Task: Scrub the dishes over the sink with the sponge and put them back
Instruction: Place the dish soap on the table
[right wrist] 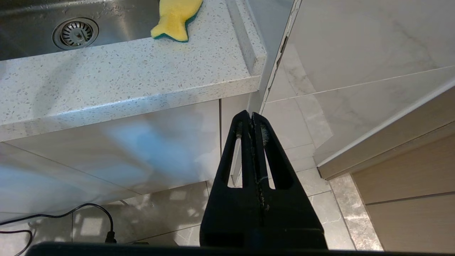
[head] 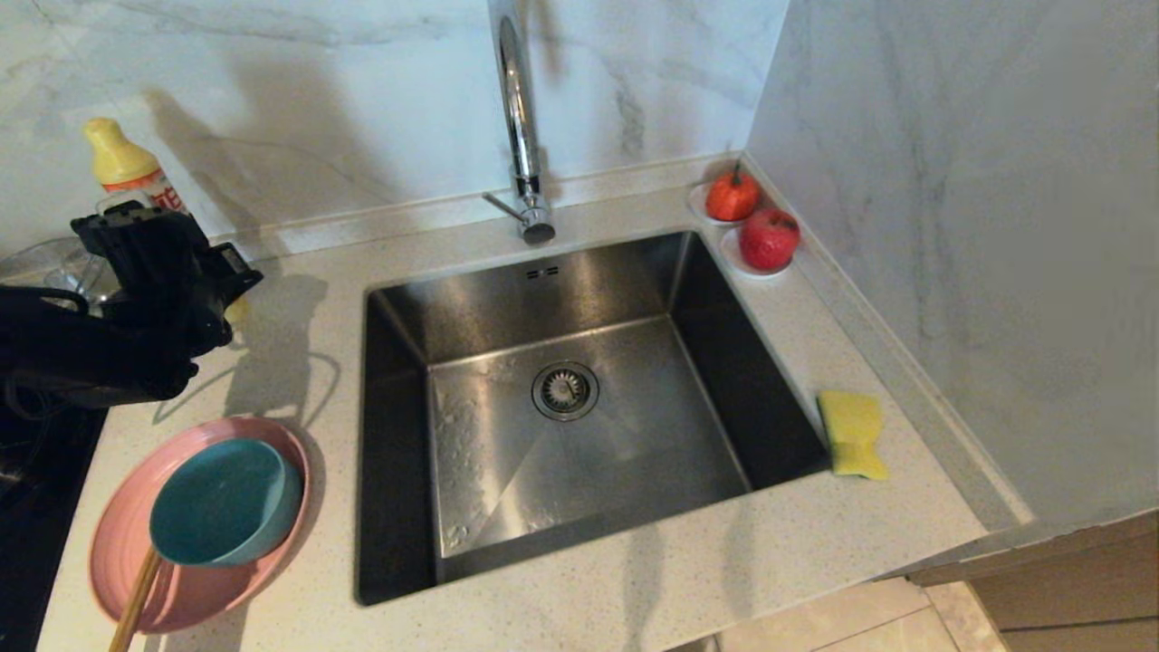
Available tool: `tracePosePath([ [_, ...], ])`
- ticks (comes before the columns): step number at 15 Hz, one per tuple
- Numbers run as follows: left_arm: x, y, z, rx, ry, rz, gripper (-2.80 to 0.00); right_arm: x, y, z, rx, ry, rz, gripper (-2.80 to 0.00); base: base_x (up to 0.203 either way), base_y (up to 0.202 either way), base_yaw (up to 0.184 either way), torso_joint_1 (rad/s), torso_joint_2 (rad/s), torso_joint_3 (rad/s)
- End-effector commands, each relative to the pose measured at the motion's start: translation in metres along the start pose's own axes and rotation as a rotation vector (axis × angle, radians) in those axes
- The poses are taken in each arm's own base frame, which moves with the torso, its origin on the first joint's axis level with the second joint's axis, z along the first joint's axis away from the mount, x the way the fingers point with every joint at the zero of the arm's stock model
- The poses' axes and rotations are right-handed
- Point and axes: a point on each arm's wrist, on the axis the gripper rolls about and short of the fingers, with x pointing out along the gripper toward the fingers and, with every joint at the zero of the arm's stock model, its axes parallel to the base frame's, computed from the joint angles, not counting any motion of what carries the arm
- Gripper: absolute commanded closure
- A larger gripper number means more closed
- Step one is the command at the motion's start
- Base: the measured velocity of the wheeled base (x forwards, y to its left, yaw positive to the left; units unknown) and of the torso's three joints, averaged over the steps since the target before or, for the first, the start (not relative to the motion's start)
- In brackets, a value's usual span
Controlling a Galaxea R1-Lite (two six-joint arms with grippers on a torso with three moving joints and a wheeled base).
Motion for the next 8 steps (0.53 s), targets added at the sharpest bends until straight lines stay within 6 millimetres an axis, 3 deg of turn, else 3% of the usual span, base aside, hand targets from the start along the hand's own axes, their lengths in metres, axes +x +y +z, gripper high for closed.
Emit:
tracePosePath([
  [1,0.008,-0.001,-0.007,-0.014,-0.031,0.011,0.00,0.000,0.000,0.000,0.000,0.000,-0.001,0.00,0.000,0.000,0.000,0.000,0.00,0.000],
  [8,0.021,-0.006,-0.016,-0.033,-0.071,0.021,0.00,0.000,0.000,0.000,0.000,-0.001,0.001,0.00,0.000,0.000,0.000,0.000,0.00,0.000],
])
